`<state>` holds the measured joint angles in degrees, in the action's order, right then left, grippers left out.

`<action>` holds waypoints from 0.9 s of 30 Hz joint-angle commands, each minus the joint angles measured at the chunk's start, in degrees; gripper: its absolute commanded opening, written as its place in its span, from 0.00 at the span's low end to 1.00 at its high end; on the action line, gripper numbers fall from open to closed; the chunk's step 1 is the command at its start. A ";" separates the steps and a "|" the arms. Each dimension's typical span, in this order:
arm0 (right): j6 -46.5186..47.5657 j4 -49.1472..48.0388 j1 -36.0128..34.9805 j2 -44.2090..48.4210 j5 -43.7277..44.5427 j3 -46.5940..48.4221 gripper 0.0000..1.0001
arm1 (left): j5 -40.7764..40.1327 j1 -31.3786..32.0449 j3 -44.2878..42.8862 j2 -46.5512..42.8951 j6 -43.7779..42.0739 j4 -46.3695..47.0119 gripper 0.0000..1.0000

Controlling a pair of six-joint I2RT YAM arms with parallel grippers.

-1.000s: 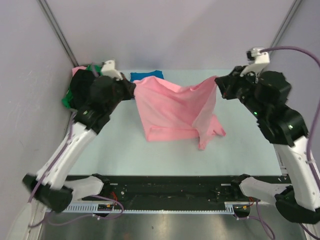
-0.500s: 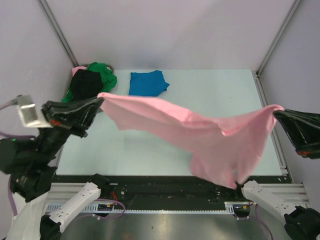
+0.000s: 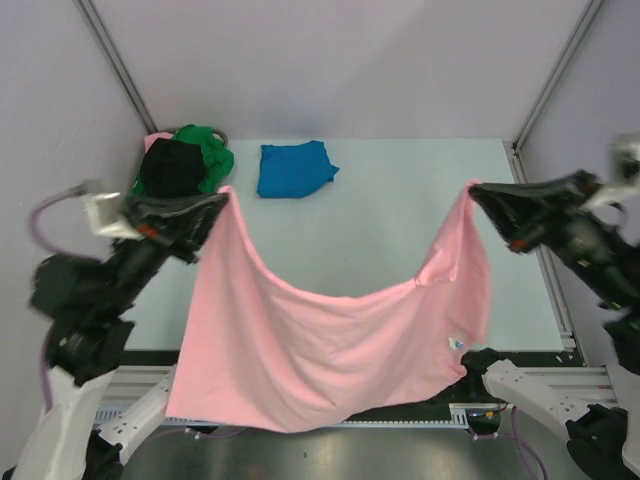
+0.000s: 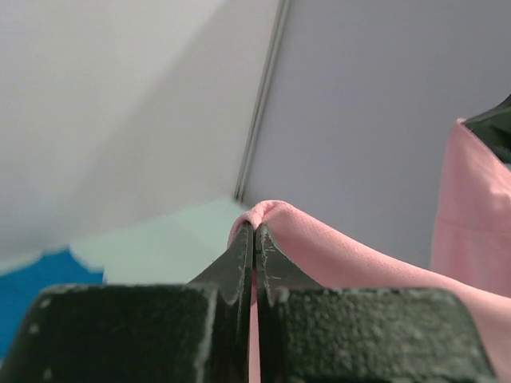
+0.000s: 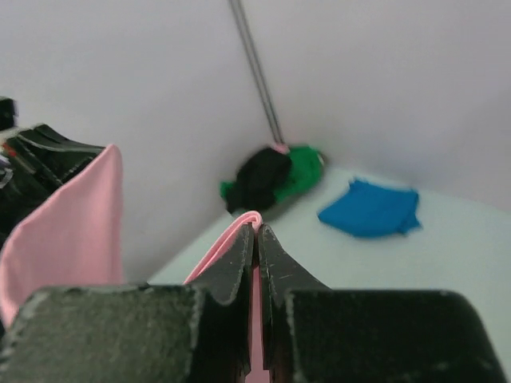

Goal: Fold and stack the t-shirts
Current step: Flatten the tshirt out

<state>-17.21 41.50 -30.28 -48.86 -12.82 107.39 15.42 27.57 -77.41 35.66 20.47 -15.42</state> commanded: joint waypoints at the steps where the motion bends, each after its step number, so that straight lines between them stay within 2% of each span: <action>1: -1.85 -2.02 -0.04 -3.61 12.51 -13.68 0.00 | -5.21 -0.06 12.78 5.64 -0.26 2.05 0.00; 5: -3.88 -4.93 2.23 -7.02 19.67 -25.81 0.00 | -10.31 -0.50 27.96 8.01 2.72 8.38 0.00; 7: -4.84 -7.20 5.22 -9.40 18.46 -30.56 0.00 | -11.19 -2.78 32.04 11.16 5.44 12.59 0.00; 8: -5.81 -8.09 9.24 -10.63 17.31 -31.80 0.00 | -11.29 -3.74 35.36 12.32 6.94 13.56 0.00; 12: -8.18 -12.74 18.05 -19.57 13.78 -37.07 0.00 | -11.46 -12.34 39.35 19.70 13.53 18.05 0.00; 15: -9.68 -16.26 22.53 -26.25 13.79 -37.96 0.00 | -12.60 -17.18 39.09 25.85 17.32 18.41 0.00; 19: -11.79 -24.87 25.00 -33.29 11.52 -37.70 0.00 | -15.24 -19.40 34.88 33.92 19.17 19.20 0.00; 27: -11.01 -29.28 26.59 -48.60 8.16 -24.01 0.00 | -17.26 -21.42 18.53 48.08 16.89 17.88 0.00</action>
<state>-28.45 19.22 -4.19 -92.95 -2.52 74.17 1.17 7.25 -50.74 79.59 37.58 -0.97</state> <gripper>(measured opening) 0.042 0.006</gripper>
